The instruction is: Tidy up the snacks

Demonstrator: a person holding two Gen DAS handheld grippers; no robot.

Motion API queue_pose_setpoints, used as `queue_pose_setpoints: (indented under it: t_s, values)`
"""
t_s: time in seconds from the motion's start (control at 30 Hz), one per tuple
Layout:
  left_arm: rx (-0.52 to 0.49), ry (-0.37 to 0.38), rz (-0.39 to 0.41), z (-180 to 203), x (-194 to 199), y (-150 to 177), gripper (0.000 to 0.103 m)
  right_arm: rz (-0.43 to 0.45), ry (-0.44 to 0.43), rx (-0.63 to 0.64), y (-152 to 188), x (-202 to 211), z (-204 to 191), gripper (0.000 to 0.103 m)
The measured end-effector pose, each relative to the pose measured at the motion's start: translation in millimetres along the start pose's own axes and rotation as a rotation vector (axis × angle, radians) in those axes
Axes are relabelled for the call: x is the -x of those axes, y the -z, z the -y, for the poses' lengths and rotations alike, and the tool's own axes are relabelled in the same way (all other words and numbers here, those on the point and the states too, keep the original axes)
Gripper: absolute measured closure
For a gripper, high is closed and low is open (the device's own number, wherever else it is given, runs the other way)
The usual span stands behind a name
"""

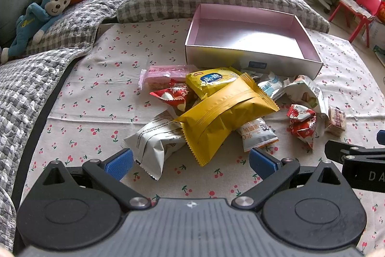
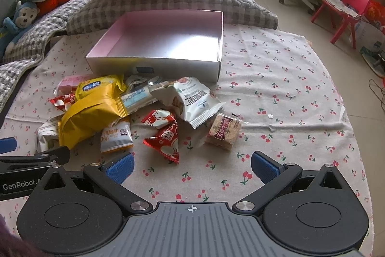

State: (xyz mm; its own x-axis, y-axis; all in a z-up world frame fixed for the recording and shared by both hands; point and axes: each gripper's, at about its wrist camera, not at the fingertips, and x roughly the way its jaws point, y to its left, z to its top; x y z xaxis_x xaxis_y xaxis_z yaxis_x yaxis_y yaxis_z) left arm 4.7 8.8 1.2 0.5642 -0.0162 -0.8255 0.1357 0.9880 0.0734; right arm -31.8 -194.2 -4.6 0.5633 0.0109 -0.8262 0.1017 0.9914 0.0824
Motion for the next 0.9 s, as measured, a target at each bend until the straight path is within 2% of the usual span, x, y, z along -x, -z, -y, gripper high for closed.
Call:
queue_pose_setpoints:
  t_s: [0.9]
  values:
    - [0.002,-0.010,-0.004,0.3,-2.6,0.1,0.000,0.001,-0.005,-0.001,-0.1,-0.6,-1.0,0.000]
